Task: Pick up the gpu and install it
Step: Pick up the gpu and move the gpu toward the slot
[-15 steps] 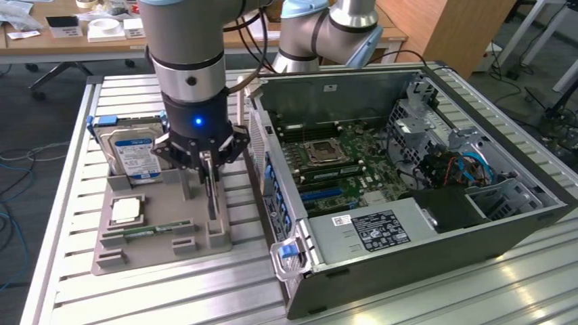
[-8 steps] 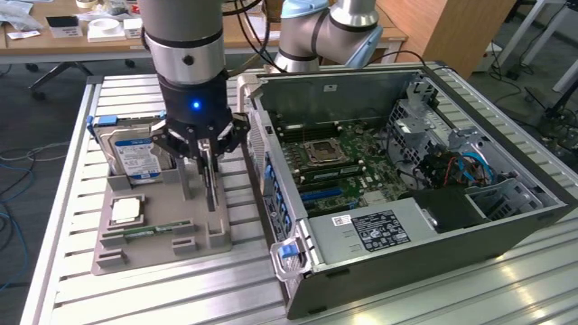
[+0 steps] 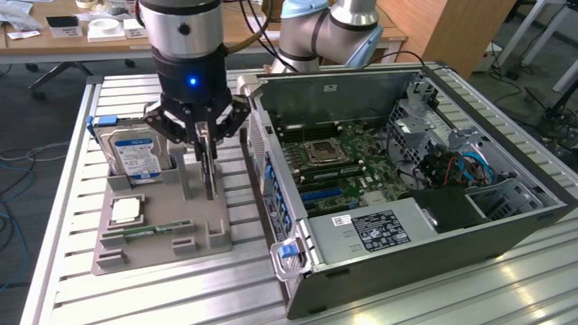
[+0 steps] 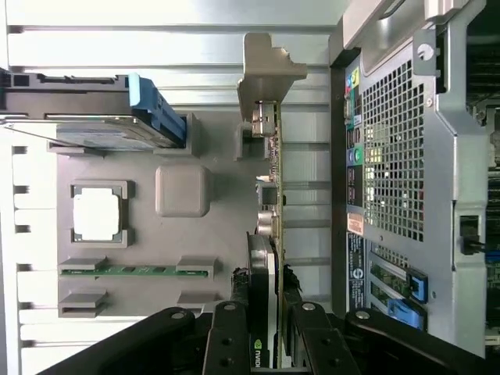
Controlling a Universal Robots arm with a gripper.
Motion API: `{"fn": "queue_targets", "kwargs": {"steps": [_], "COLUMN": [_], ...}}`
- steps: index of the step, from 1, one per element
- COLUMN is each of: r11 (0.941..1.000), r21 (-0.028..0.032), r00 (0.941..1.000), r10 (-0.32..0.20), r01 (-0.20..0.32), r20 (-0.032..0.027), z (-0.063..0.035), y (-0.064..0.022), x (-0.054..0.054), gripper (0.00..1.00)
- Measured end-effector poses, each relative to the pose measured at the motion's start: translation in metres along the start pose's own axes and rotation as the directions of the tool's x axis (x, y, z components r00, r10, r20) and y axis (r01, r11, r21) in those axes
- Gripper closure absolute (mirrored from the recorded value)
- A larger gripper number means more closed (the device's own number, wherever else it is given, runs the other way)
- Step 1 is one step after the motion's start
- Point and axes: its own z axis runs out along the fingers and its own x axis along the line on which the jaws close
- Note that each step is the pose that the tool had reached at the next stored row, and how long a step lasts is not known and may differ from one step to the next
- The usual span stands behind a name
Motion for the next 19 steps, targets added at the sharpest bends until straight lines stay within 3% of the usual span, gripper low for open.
{"fn": "queue_targets", "kwargs": {"steps": [6, 19], "r11": [1.0, 1.0], "r21": [0.0, 0.0], "r00": [1.0, 1.0], "r10": [0.0, -0.002], "r01": [0.0, 0.002], "r20": [0.0, -0.0001], "z": [-0.0224, -0.0451], "y": [0.001, 0.0021], "x": [-0.001, -0.001], "gripper": [0.73, 0.73]}}
